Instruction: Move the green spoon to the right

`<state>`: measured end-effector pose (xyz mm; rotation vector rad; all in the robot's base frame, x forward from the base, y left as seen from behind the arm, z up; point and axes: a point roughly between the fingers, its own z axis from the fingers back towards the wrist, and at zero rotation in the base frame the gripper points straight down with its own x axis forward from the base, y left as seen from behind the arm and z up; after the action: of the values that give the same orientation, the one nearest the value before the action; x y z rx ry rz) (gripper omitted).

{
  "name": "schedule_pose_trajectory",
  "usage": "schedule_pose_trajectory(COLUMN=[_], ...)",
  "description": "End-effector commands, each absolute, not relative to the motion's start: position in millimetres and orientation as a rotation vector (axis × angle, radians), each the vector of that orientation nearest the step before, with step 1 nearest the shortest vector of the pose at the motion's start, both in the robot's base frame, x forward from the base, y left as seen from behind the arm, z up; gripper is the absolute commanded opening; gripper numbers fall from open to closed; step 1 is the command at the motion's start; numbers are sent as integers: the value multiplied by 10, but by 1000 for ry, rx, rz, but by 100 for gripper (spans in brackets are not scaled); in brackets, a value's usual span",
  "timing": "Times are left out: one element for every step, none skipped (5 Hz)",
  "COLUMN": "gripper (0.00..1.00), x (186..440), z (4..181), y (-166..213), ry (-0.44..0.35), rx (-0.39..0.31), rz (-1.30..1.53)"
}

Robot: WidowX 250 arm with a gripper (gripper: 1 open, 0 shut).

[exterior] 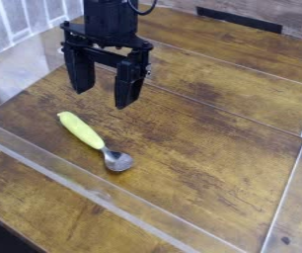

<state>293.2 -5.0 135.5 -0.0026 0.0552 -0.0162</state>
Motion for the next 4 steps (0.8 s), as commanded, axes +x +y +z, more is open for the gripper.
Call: schedule_pose_trajectory(gripper=[100, 100, 100, 100], x=[2897, 2872, 2870, 3007], z=[1338, 1212, 1147, 1116], y=[-36, -35, 42, 93], ry=[85, 108, 85, 55], rx=[0, -1, -10, -22], rz=[-19, 71, 289, 527])
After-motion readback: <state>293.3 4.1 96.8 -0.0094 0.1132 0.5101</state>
